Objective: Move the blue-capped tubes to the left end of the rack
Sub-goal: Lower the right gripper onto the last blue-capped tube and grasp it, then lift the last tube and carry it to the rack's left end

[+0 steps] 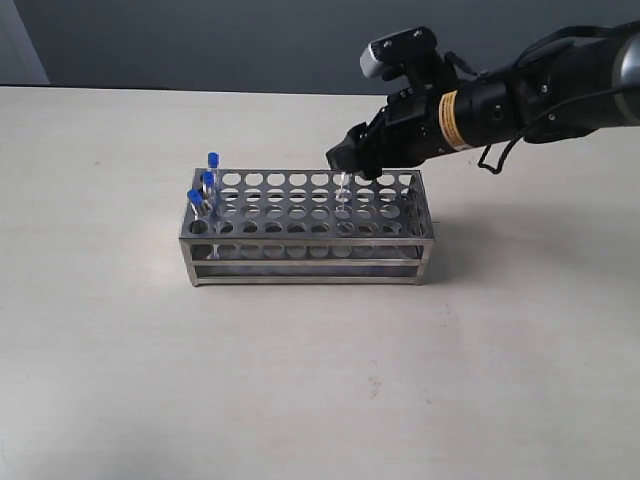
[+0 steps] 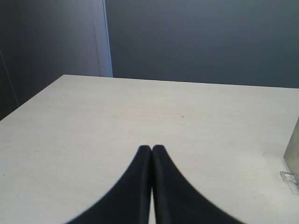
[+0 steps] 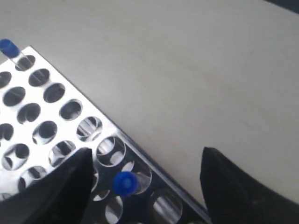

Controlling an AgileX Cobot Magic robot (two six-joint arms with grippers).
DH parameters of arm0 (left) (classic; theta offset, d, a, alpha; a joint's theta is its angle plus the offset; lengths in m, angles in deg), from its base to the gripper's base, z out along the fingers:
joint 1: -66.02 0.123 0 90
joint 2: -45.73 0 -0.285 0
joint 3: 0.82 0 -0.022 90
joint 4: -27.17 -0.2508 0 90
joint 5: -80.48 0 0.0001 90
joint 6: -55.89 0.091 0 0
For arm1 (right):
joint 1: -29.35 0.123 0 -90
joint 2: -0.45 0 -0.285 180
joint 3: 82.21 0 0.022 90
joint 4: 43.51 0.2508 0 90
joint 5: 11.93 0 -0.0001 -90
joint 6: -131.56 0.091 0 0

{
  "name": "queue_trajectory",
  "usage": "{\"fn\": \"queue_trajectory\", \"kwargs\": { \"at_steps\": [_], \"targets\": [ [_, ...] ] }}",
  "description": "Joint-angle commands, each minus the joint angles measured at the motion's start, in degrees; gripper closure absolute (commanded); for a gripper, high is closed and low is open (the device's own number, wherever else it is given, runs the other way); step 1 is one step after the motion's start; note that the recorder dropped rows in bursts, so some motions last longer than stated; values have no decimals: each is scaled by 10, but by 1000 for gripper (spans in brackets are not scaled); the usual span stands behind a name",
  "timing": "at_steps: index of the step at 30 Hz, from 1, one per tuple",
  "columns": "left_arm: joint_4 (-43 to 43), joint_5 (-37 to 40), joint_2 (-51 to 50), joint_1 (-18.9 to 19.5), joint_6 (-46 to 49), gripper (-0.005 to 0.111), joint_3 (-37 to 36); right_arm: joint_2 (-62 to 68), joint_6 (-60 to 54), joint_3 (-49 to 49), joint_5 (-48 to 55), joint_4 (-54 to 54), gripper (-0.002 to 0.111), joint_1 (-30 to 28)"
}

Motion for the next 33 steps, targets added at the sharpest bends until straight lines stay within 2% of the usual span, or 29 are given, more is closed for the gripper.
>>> {"fn": "queue_trajectory", "kwargs": {
  "at_steps": [1,4,6,7,8,9,20,23,27,30,33],
  "targets": [
    [2,2,2,-5,-1,106,-2,31,-4,0,15,0,45,0],
    [2,2,2,-5,-1,106,-2,45,-5,0,16,0,46,1],
    [2,2,2,-5,-1,106,-2,46,-4,0,8,0,64,1],
    [2,2,2,-5,-1,106,-2,46,-4,0,6,0,84,1],
    [2,2,2,-5,-1,106,-2,46,-4,0,6,0,92,4],
    [2,2,2,-5,-1,106,-2,44,-3,0,6,0,109,4],
    [2,2,2,-5,-1,106,-2,-58,-17,1,-11,0,108,5],
    [2,2,2,-5,-1,106,-2,-81,-17,1,-43,0,108,8],
    [2,2,2,-5,-1,106,-2,-84,-47,1,-42,0,108,82],
    [2,2,2,-5,-1,106,-2,-80,-69,8,24,0,108,155],
    [2,2,2,-5,-1,106,-2,-59,-69,39,24,0,108,191]
  ]
}}
